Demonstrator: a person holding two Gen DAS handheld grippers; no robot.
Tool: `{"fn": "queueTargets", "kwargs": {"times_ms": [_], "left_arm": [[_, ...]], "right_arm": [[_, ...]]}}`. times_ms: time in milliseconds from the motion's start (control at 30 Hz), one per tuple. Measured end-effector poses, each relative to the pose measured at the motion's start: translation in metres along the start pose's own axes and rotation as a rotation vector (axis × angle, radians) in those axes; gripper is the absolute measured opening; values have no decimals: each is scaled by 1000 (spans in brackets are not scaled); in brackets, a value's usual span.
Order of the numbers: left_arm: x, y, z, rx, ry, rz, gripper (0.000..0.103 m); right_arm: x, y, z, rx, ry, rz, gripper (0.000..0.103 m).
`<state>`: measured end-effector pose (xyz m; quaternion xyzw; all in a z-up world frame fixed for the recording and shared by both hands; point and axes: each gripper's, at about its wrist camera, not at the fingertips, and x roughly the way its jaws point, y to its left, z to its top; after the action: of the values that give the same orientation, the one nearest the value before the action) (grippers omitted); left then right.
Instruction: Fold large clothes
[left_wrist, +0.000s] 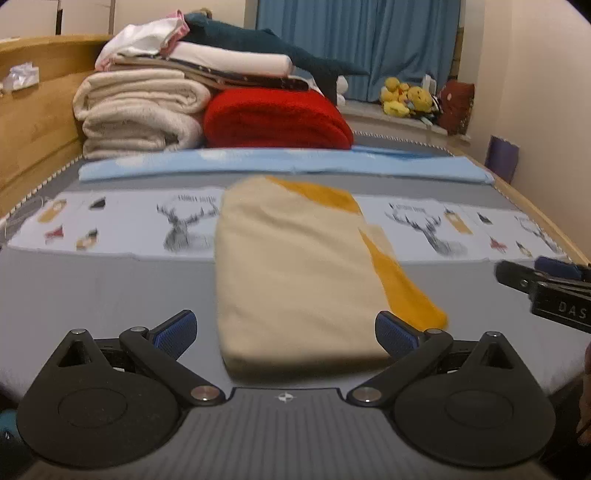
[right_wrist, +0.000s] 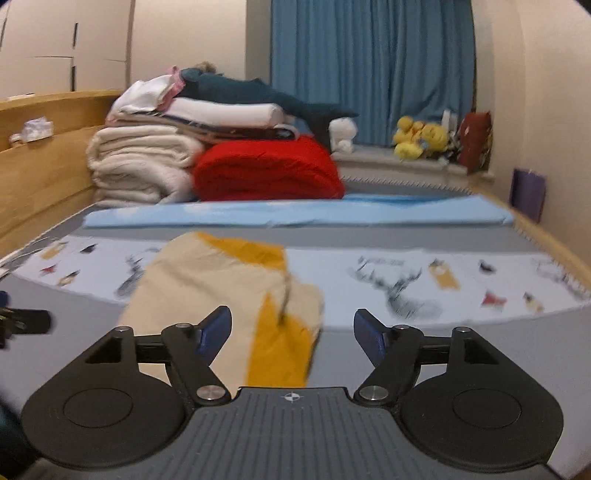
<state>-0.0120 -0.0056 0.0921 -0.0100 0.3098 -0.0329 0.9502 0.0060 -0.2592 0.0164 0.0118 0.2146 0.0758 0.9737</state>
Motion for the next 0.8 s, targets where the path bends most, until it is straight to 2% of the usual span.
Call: {"fn": "queueTargets", "kwargs": {"times_ms": [167, 300, 400, 633, 800], "left_arm": [[11, -11, -34, -26, 59, 6, 103], [23, -12, -34, -14, 53, 31, 103], [27, -9, -34, -21, 50, 41, 103], [31, -3, -34, -41, 57, 39, 103], [35, -2, -32, -55, 62, 59, 102]], "right_arm": [[-24, 16, -31, 25, 44, 3, 77], [-23, 36, -45, -34, 89, 16, 77], [-16, 44, -45, -78, 84, 7, 77], [-9, 50, -43, -42, 100, 23, 78], [-5, 58, -43, -62, 98, 21, 86]]}}
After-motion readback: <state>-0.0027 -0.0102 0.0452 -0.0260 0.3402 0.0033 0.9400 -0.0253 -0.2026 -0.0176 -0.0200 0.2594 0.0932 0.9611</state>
